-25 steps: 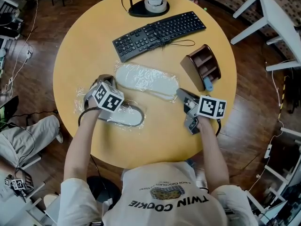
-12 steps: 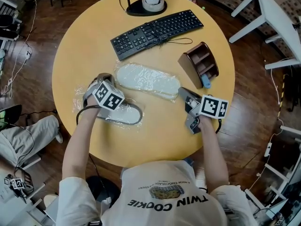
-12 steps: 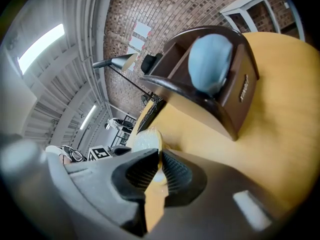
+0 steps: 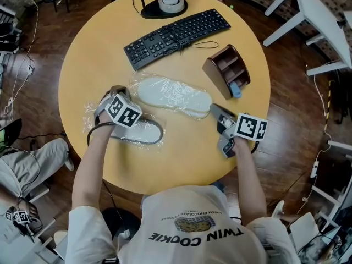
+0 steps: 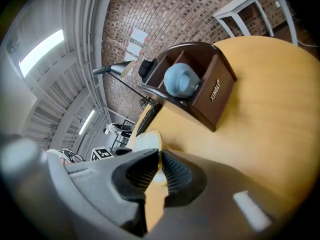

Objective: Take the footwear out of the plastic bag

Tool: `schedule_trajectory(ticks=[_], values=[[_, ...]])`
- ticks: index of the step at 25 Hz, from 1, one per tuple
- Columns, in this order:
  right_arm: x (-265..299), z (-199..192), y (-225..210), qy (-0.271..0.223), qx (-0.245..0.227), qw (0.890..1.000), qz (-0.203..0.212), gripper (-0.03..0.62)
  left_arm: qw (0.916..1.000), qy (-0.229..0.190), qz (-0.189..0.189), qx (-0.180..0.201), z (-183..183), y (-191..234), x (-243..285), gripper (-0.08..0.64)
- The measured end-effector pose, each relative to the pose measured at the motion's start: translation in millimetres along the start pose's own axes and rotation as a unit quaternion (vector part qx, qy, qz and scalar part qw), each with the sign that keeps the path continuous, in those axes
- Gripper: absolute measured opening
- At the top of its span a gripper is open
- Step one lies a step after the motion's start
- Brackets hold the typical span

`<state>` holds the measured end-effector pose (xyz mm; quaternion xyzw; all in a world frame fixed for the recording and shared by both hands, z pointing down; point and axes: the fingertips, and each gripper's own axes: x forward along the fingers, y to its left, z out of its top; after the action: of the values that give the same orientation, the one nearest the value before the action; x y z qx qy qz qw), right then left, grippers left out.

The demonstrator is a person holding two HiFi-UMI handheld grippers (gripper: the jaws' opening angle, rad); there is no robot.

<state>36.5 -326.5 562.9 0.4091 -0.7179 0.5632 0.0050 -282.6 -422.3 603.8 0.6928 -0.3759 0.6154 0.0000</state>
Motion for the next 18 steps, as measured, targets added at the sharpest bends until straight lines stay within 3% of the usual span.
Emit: schedule_trajectory(ticks=[7, 18], values=[[-15, -4, -6, -0.012, 0.014, 1.0, -0.001, 0.025, 1.0, 0.002, 0.001, -0.003, 0, 1, -1, -0.009], [-36, -7, -18, -0.016, -0.003, 1.0, -0.025, 0.025, 1.0, 0.004, 0.0, -0.008, 1, 0, -1, -0.008]])
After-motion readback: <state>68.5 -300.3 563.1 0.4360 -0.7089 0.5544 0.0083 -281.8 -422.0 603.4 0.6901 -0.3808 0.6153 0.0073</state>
